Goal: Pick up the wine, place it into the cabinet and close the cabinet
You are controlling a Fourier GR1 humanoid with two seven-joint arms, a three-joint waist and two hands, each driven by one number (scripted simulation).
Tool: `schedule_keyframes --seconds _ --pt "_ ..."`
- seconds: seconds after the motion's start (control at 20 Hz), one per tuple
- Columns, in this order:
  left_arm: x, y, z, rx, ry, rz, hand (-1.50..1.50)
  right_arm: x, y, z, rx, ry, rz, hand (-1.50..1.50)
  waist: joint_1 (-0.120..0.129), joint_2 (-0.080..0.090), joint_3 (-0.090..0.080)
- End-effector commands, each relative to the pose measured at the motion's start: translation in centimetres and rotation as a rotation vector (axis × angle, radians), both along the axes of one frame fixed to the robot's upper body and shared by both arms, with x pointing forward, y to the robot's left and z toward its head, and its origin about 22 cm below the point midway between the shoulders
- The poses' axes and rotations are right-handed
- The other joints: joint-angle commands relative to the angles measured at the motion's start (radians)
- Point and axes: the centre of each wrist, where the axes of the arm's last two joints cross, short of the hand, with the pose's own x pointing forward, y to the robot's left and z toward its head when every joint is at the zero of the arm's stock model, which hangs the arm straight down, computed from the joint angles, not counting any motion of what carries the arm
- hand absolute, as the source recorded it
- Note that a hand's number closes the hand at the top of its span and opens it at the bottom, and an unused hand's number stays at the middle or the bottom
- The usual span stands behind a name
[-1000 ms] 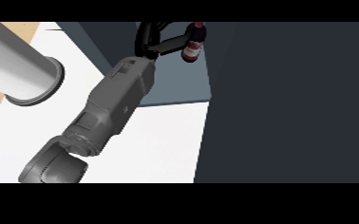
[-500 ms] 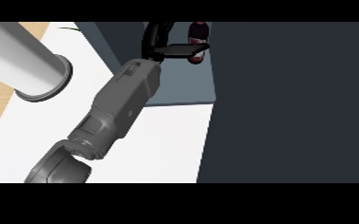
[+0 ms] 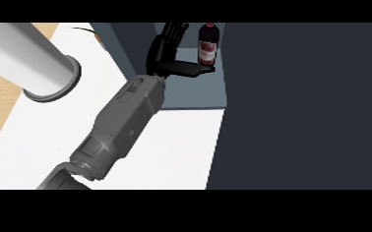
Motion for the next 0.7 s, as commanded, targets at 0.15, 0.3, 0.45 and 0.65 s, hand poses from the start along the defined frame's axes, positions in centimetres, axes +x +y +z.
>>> schedule_keyframes --seconds 0.15,0.3,0.45,0.65 --pt "-3.5 0.4 -3.2 -0.056 0.029 -0.072 -1.5 -3.3 -0.3 4.6 0.087 0.003 0.043 -1.5 0.018 -0.009 0.0" --pt "-5.7 -0.4 -3.7 -0.069 0.032 -0.068 -1.5 -2.3 -0.3 4.3 0.097 -0.017 0.029 -1.5 0.022 -0.002 0.0" --pt "-7.8 -0.1 -4.7 -0.086 0.052 -0.063 -1.5 -2.9 -0.1 4.3 0.098 -0.008 0.023 -1.5 0.027 -0.007 0.0" --pt "-9.8 0.1 -4.0 -0.092 0.058 -0.066 -1.5 -2.8 -0.1 4.6 0.091 -0.022 0.033 -1.5 0.032 -0.002 0.0"
